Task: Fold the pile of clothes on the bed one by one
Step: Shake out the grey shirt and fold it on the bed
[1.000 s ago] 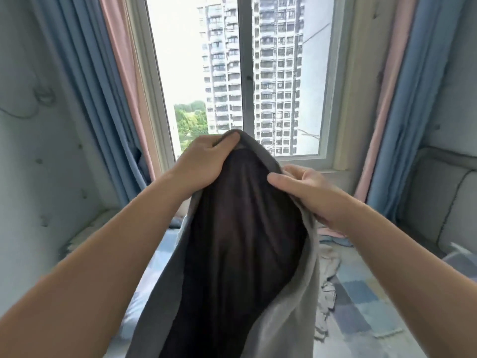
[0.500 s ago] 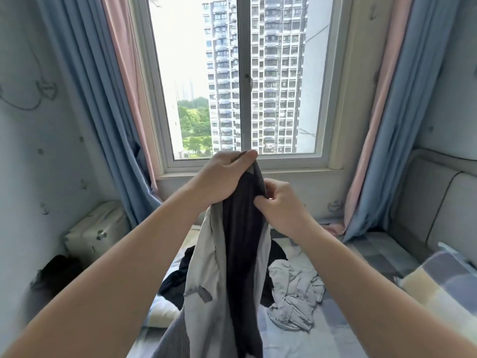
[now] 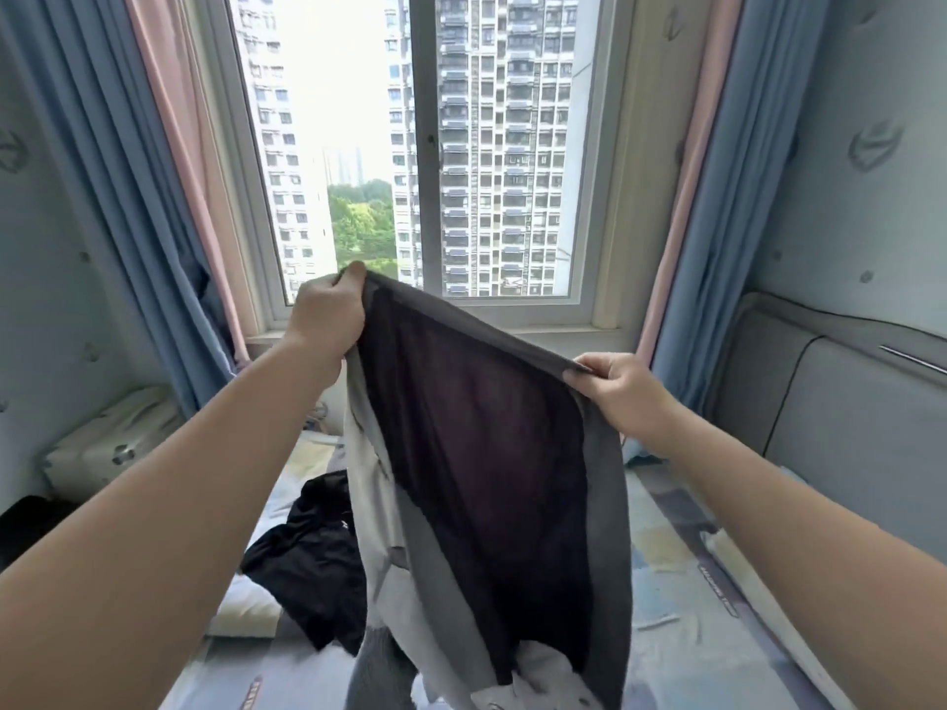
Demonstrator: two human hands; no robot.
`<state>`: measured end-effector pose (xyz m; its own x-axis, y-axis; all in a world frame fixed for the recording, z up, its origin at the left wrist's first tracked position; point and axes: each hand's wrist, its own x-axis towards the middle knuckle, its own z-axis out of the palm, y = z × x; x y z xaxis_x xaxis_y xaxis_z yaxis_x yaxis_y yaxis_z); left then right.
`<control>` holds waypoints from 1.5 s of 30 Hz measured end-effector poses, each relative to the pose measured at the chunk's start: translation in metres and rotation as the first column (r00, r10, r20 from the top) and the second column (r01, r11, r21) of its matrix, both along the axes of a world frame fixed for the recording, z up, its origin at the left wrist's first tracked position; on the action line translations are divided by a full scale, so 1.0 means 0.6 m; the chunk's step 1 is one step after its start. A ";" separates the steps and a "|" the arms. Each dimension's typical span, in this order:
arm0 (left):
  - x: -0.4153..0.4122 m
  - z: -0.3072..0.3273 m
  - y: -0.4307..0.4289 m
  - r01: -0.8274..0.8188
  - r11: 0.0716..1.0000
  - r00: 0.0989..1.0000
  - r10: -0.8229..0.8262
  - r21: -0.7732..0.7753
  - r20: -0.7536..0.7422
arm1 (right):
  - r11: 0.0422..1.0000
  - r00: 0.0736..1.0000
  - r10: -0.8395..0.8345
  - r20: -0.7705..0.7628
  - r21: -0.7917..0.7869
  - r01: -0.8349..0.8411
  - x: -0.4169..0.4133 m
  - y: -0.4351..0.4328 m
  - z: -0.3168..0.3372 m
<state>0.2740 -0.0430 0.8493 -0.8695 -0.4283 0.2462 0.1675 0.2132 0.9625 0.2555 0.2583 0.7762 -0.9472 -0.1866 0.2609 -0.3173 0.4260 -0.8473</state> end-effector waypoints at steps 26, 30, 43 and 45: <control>-0.036 -0.043 0.328 0.476 0.879 0.878 -0.477 -0.030 -0.041 | 0.913 0.987 -0.131 0.095 0.400 0.083 0.017 0.230 -0.031; -0.068 -0.031 0.302 0.290 0.955 0.954 -0.283 0.059 -0.101 | 0.878 0.956 -0.283 0.079 0.424 0.225 0.002 0.260 -0.056; -0.037 -0.125 0.295 0.546 0.810 0.836 -0.506 -0.217 0.213 | 0.842 0.934 0.001 0.357 -0.504 0.191 -0.006 0.130 0.034; -0.013 -0.140 0.298 0.645 0.730 0.762 -0.588 -0.228 0.273 | 0.809 0.925 -0.028 0.379 -0.535 0.244 -0.012 0.118 0.036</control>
